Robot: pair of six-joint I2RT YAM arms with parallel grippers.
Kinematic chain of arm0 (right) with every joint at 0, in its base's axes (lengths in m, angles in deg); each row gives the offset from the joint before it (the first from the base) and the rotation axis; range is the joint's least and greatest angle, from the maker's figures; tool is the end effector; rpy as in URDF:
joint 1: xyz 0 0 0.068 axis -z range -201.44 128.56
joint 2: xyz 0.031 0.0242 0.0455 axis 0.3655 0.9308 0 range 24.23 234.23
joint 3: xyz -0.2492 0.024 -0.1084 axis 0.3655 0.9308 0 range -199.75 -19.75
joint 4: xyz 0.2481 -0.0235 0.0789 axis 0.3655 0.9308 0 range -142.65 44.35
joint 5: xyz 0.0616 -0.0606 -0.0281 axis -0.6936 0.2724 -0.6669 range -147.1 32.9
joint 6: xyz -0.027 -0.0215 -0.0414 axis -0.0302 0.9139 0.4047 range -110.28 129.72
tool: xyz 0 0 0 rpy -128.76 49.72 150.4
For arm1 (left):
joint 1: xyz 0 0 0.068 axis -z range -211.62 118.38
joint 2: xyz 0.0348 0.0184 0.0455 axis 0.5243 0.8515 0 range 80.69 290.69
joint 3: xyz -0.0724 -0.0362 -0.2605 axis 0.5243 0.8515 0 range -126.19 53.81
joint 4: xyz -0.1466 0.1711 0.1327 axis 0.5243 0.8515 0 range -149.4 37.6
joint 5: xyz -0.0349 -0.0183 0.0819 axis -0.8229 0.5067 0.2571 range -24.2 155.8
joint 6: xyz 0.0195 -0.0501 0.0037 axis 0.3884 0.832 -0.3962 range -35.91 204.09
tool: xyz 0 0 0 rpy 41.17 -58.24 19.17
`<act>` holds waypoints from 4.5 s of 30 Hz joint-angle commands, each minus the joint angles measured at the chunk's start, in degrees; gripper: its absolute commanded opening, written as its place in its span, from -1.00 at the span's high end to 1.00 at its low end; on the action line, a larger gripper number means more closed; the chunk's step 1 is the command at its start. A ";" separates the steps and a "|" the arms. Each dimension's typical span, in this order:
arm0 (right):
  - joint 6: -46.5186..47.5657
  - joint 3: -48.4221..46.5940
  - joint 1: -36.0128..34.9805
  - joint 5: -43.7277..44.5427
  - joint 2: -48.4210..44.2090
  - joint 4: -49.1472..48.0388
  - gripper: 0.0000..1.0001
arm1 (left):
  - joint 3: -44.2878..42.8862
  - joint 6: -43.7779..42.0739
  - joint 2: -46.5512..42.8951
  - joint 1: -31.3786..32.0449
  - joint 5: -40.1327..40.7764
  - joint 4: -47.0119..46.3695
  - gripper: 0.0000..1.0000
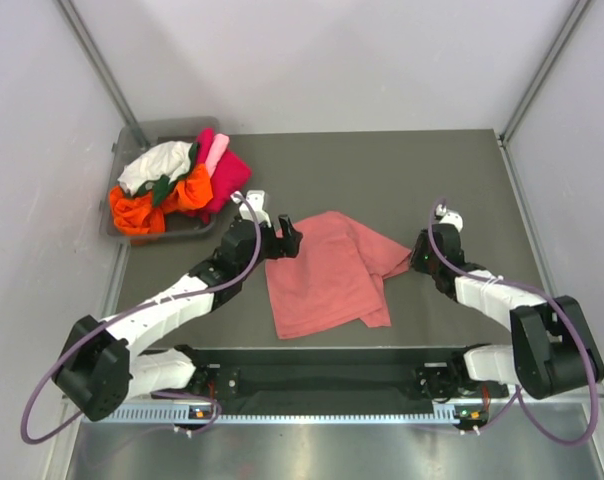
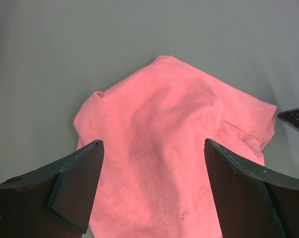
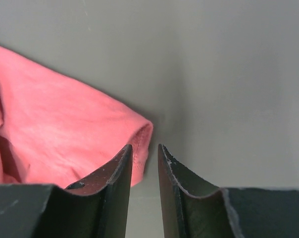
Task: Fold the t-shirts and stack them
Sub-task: Flatten the tshirt out
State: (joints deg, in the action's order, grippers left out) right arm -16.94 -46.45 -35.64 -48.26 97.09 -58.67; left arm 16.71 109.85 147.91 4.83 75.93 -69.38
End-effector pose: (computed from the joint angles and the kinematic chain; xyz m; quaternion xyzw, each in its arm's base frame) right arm 0.2325 0.0532 0.1603 0.1304 0.8953 0.0812 0.4182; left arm 0.2146 -0.1506 0.2483 0.0257 0.8178 -0.2326 0.5257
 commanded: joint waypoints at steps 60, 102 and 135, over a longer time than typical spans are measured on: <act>-1.82 8.77 -1.63 12.60 -28.91 -2.59 1.00 | -49.73 7.63 50.28 36.24 15.89 31.24 -0.39; 4.59 -45.88 10.07 -0.59 -24.31 30.97 1.00 | -67.48 -3.08 -3.14 -23.35 5.42 57.52 1.00; -2.96 -35.44 10.24 6.72 -22.07 23.87 1.00 | -40.42 7.99 1.07 -23.44 0.68 35.21 1.00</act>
State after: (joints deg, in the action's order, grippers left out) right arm -17.18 -82.14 -26.15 -42.14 75.30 -30.17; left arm -23.05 116.12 152.06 -18.15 75.42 -23.52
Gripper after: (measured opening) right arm 0.010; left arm 0.022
